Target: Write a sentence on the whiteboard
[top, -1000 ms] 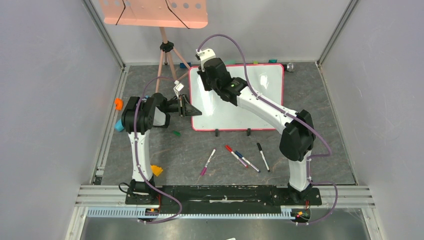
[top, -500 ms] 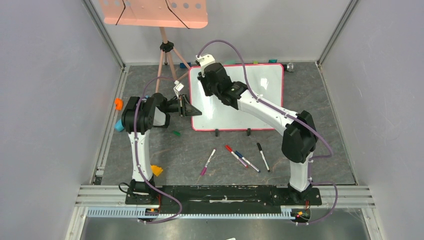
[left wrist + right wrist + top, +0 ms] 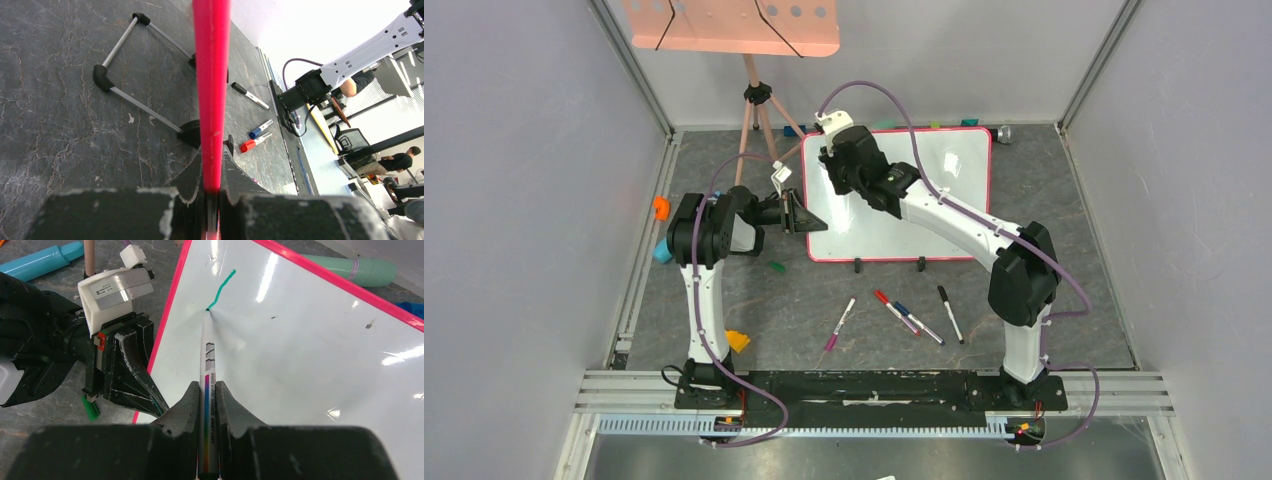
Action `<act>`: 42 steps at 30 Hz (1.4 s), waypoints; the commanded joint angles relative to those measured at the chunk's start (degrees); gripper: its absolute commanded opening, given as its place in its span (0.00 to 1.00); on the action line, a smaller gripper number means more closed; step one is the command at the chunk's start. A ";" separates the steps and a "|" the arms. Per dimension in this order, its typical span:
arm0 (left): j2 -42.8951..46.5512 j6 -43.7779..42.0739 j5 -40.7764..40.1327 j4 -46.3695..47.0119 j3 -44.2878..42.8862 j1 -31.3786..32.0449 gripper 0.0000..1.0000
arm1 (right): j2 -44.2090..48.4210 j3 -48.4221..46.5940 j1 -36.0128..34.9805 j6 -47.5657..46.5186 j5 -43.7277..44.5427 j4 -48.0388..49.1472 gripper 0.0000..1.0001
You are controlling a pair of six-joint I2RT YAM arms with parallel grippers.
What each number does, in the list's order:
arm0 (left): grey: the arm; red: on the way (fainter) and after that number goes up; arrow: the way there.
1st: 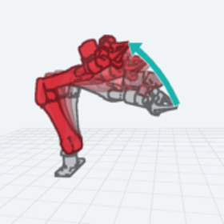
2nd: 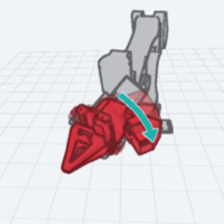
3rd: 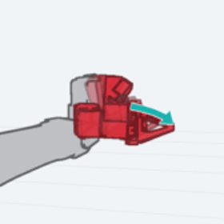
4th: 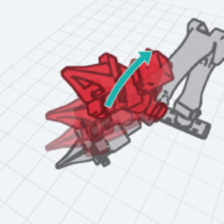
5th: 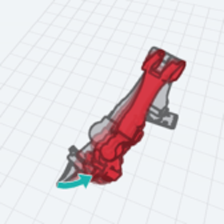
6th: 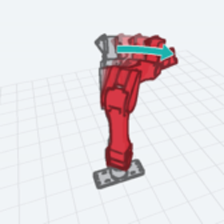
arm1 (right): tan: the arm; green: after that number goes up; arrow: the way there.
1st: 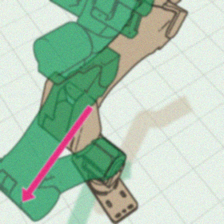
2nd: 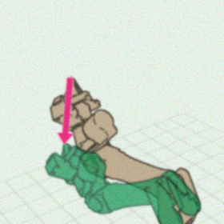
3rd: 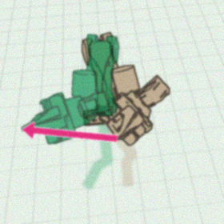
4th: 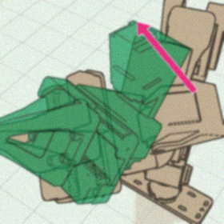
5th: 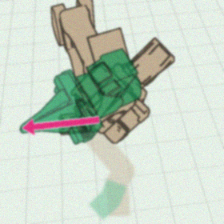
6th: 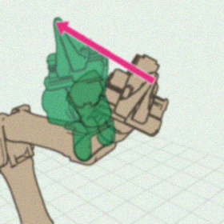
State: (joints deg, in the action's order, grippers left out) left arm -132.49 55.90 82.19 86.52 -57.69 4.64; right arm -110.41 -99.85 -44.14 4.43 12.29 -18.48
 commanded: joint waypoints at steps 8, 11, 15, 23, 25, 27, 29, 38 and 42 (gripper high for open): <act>-1.74 -2.71 -2.67 2.69 -0.23 0.37 0.03 | 2.04 -7.34 0.28 -1.22 1.17 -0.96 0.00; -1.80 -2.64 -2.67 2.69 -0.25 0.42 0.03 | 1.55 -7.88 0.45 -1.16 2.69 -1.07 0.00; -1.66 -2.72 -2.65 2.69 -0.26 0.37 0.03 | 1.01 -8.29 0.70 -1.18 4.40 -1.08 0.00; -1.70 -2.90 -2.73 2.69 -0.11 0.37 0.02 | -0.74 -9.13 1.22 -1.37 4.28 -0.60 0.00; -1.72 -2.90 -2.72 2.69 -0.14 0.37 0.02 | -1.15 -9.38 1.43 -1.19 4.11 -0.58 0.00; -1.69 -2.93 -2.68 2.69 -0.14 0.37 0.02 | -1.36 -9.48 1.51 -1.17 3.33 -0.50 0.00; -1.67 -2.99 -2.68 2.69 -0.14 0.37 0.02 | -1.47 -9.43 1.54 -1.10 2.58 -0.37 0.00; -1.76 -2.93 -2.73 2.69 -0.23 0.38 0.02 | -1.82 -8.70 1.60 -1.34 0.72 -0.19 0.00; -1.78 -2.91 -2.73 2.69 -0.23 0.37 0.02 | -2.33 -8.69 1.64 -1.31 0.63 -0.23 0.00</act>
State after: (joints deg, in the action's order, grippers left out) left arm -132.49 55.90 82.24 86.61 -57.69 4.64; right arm -111.94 -106.72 -42.74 3.77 13.58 -20.60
